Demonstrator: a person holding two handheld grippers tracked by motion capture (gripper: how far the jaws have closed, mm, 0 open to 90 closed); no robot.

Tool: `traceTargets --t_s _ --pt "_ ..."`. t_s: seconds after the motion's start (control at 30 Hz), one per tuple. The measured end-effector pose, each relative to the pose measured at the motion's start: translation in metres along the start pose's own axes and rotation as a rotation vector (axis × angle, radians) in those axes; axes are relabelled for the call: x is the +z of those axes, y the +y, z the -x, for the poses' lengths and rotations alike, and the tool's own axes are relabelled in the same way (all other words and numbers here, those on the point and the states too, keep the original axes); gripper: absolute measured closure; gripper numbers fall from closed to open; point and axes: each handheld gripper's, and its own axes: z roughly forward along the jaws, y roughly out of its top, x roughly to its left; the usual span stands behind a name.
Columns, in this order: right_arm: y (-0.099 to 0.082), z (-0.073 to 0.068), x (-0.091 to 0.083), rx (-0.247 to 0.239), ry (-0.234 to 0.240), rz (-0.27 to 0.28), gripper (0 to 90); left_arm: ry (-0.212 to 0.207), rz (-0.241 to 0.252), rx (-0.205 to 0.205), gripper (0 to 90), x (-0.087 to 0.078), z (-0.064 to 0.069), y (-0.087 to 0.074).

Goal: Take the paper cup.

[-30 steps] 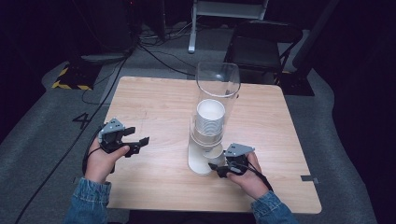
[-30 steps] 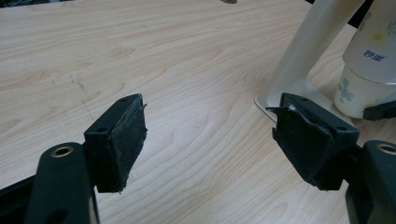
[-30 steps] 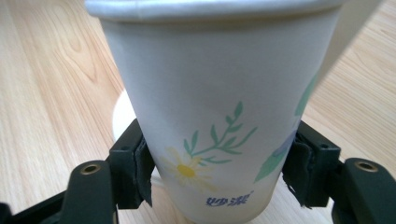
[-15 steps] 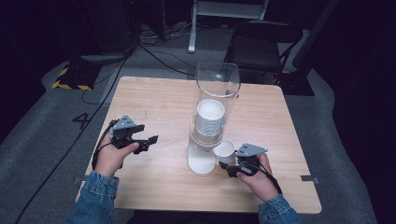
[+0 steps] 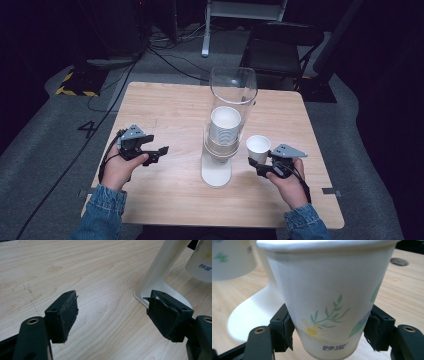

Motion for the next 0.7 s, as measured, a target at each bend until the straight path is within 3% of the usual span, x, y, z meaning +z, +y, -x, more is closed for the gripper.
traceTargets --t_s 0.2,0.23,0.27,0.3,0.7 --pt "0.002 0.019 -0.001 0.076 -0.083 0.051 33.5 0.017 -0.003 -0.006 24.3 -0.004 -0.002 -0.004" --pt "0.002 0.026 -0.002 0.123 -0.107 0.065 33.4 0.037 -0.015 0.0 24.3 -0.006 -0.002 -0.006" --pt "0.002 0.026 -0.002 0.123 -0.107 0.065 33.4 0.037 -0.015 0.0 24.2 -0.006 -0.002 -0.006" --pt "0.003 0.033 -0.001 0.139 -0.132 0.072 33.4 0.068 -0.032 0.018 24.1 -0.008 -0.002 -0.008" --pt "0.006 0.067 0.007 0.147 -0.202 0.049 33.3 0.115 -0.064 0.003 23.8 -0.019 -0.005 -0.025"
